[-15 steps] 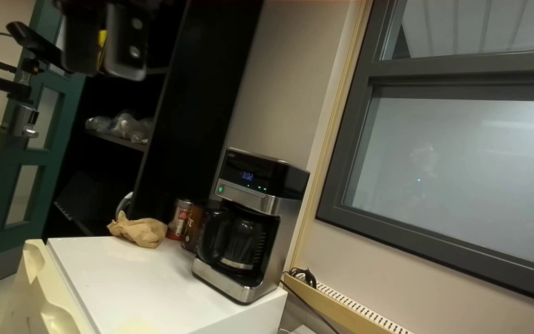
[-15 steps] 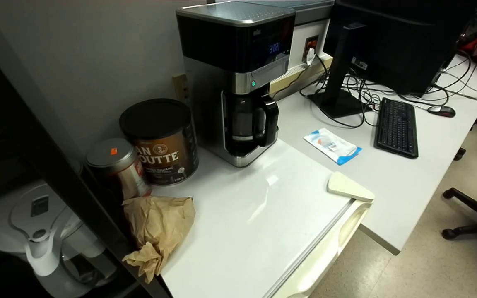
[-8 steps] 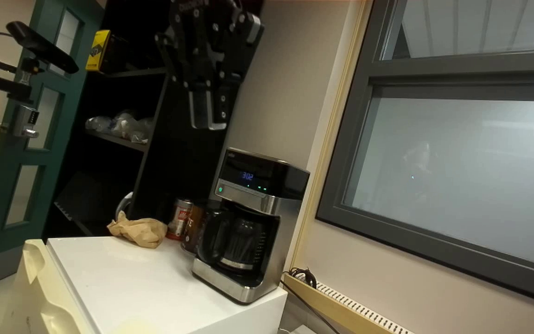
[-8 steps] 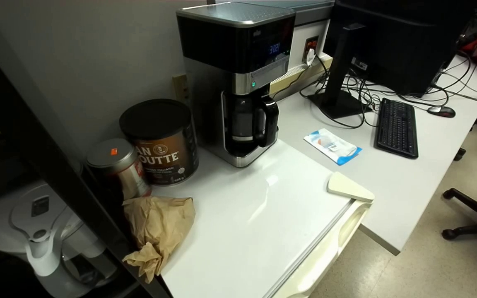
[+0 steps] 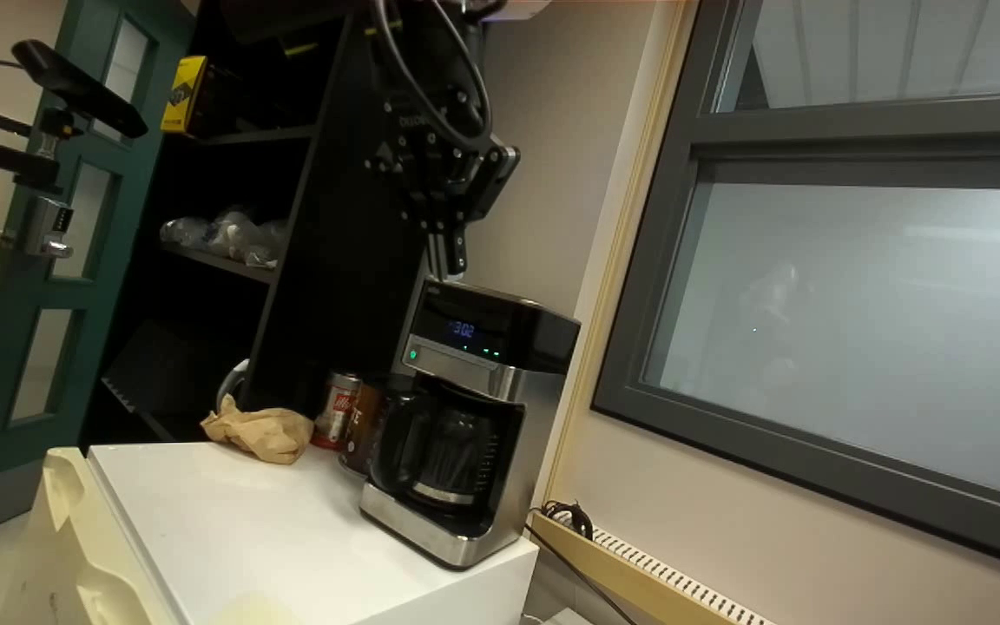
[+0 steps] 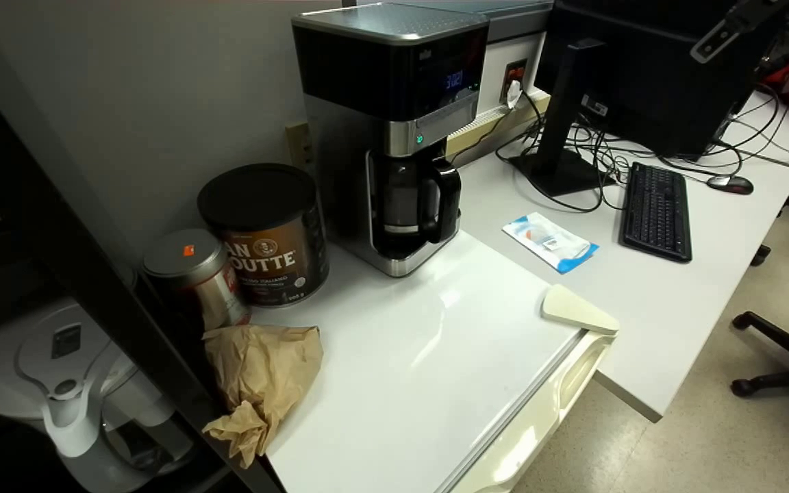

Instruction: Flip the coffee maker's rightmost switch

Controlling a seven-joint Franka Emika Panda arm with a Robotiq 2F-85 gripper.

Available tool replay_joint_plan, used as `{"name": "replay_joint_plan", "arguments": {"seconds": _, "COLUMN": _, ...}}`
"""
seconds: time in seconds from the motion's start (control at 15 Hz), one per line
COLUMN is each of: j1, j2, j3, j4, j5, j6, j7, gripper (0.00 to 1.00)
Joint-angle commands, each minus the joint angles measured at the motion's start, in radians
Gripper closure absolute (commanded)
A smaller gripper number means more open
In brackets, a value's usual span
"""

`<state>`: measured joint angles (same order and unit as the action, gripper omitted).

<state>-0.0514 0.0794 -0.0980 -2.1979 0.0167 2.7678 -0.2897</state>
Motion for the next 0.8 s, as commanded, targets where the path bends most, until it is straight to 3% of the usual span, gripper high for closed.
{"name": "replay_joint_plan", "arguments": {"seconds": 0.0, "j1": -0.013, "j2": 0.115, "j3": 0.046, "j4": 0.113, "j5": 0.044, "j6": 0.044, "j7": -0.026, "gripper": 1.0}}
{"name": "replay_joint_plan", "arguments": {"seconds": 0.73, "j1": -0.041, "j2": 0.354, "j3": 0.123, "j4": 0.33, "j5": 0.045, "j6": 0.142, "j7": -0.047, "gripper": 1.0}}
